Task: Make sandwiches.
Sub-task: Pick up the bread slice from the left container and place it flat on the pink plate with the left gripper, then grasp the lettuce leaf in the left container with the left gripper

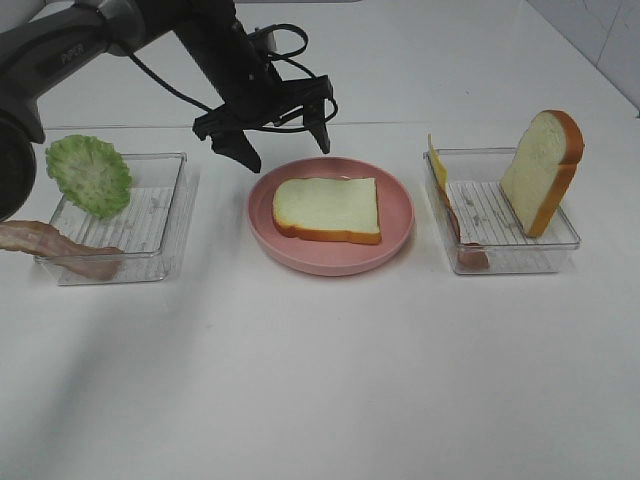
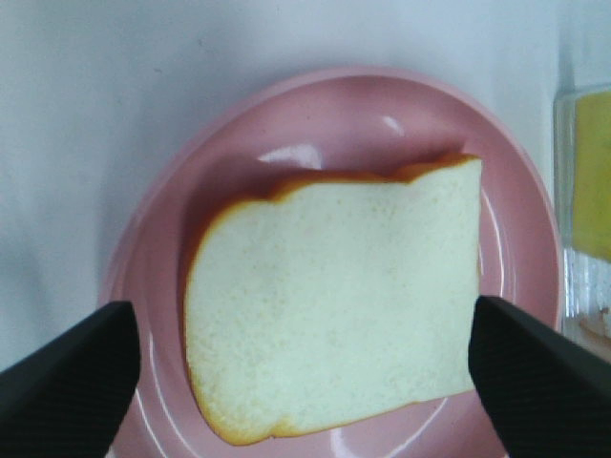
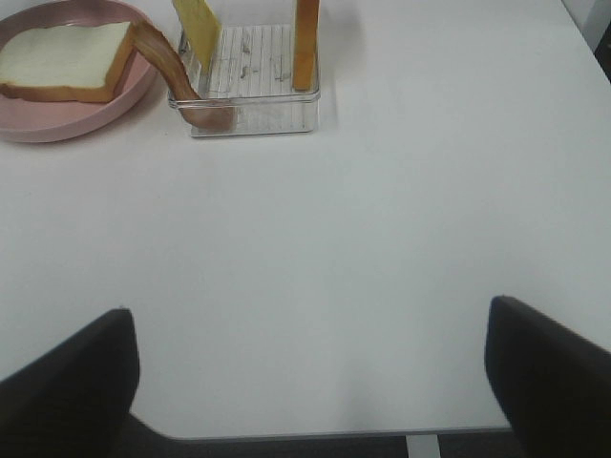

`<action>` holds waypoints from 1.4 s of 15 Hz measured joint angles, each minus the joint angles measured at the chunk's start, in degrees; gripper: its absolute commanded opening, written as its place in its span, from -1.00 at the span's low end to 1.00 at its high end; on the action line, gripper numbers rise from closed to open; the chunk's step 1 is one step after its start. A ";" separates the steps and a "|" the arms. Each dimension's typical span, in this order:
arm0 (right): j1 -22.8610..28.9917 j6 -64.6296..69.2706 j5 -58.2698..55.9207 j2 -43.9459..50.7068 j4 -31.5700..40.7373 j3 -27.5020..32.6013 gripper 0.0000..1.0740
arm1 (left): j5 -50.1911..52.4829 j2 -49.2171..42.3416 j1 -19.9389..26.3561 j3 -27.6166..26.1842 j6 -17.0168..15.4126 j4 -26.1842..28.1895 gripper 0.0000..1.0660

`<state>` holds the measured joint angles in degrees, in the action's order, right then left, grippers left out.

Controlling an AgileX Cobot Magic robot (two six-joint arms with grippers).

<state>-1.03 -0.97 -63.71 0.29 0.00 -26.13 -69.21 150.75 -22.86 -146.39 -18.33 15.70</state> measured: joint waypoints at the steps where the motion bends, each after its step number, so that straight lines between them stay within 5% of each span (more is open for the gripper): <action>1: 0.00 0.00 0.00 0.00 0.00 0.00 0.80 | 0.00 -0.11 -0.17 -0.29 -0.23 -0.80 0.61; 8: 0.00 0.00 0.00 0.00 0.00 0.00 0.80 | -0.29 -11.06 0.34 4.58 2.52 -10.83 0.61; 14: 0.00 0.00 0.00 0.00 0.00 0.00 0.80 | -0.34 -32.09 9.74 25.67 7.73 -14.44 0.61; 19: 0.00 0.00 0.00 0.00 0.00 0.00 0.80 | -0.46 -39.65 18.91 40.28 12.20 -15.36 0.61; 21: 0.00 0.00 0.00 0.00 0.00 0.00 0.80 | -0.52 -40.05 21.66 42.28 13.12 -15.70 0.61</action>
<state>-1.03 -0.97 -63.71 0.29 0.00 -26.13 -69.73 110.70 -1.20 -104.11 -5.21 0.00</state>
